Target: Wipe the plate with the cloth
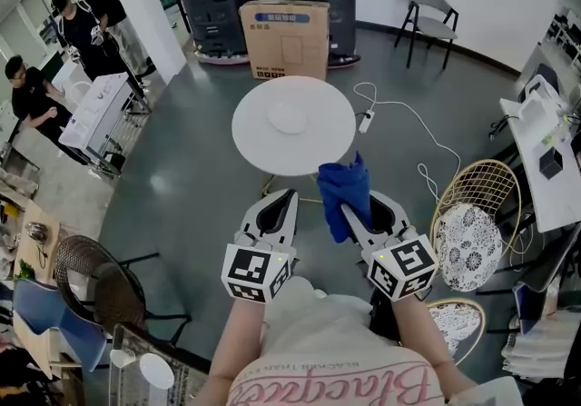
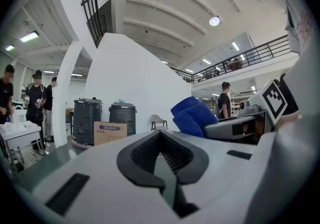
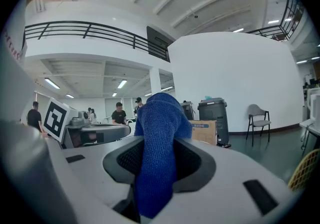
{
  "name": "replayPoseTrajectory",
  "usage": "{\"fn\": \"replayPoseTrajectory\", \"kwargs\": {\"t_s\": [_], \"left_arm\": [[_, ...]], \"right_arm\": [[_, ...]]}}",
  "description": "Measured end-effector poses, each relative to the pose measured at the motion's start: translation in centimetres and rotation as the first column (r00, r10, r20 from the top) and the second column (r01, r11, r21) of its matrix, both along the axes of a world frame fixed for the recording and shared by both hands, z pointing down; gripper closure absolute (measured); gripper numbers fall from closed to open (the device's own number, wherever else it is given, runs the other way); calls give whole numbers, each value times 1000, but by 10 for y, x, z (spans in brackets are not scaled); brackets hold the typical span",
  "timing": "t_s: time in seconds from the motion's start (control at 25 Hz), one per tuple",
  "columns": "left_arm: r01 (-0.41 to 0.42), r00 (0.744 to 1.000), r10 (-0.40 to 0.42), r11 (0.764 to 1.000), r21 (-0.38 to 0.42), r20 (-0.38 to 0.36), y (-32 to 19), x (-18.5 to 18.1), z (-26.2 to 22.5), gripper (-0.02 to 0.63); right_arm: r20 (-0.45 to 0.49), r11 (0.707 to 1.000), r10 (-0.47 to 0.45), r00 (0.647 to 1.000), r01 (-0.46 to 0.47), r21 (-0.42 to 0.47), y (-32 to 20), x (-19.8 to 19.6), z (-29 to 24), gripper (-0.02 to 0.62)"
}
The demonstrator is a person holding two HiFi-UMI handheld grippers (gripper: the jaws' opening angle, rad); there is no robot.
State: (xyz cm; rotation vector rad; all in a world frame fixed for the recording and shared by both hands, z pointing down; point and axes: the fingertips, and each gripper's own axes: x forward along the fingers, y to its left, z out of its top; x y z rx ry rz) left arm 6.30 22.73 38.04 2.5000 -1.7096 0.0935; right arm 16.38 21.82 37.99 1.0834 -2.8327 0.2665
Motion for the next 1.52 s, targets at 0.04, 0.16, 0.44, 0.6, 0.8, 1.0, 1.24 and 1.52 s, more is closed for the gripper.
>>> {"fn": "replayPoseTrajectory", "kwargs": {"t_s": [0.04,0.16,0.44,0.6,0.8,1.0,1.24,1.52], "left_arm": [[1,1000,-1,1000,-4,-1,0,0,2,598],[10,1000,-10,1000,-18,-6,-4,-4,6,598],[4,1000,-4,1000,-20,-10,-37,-15,11,598],[-8,1000,8,1000,-26,-16,-69,-29,14,598],[-16,1000,16,999,-30,-24,-115,-54,16,598],[-36,997,32,998,-50,-66,-165,-83,20,598],[-66,996,60,994,-85,-68,-217,-115,35,598],[-103,993,94,987,-125,-78,-260,-137,53,598]], "right_arm": [[6,1000,4,1000,-4,-4,-1,1,1,448],[17,1000,3,1000,-3,-15,-5,2,3,448],[7,1000,5,1000,-4,-30,-33,-7,11,448],[-4,999,11,1000,-11,-41,-63,-22,15,448],[-9,998,14,1000,-15,-62,-108,-46,18,448],[-17,996,39,999,-40,-75,-156,-72,20,448],[-38,990,84,996,-88,-114,-206,-98,34,448],[-54,981,136,989,-142,-129,-251,-114,47,448]]}}
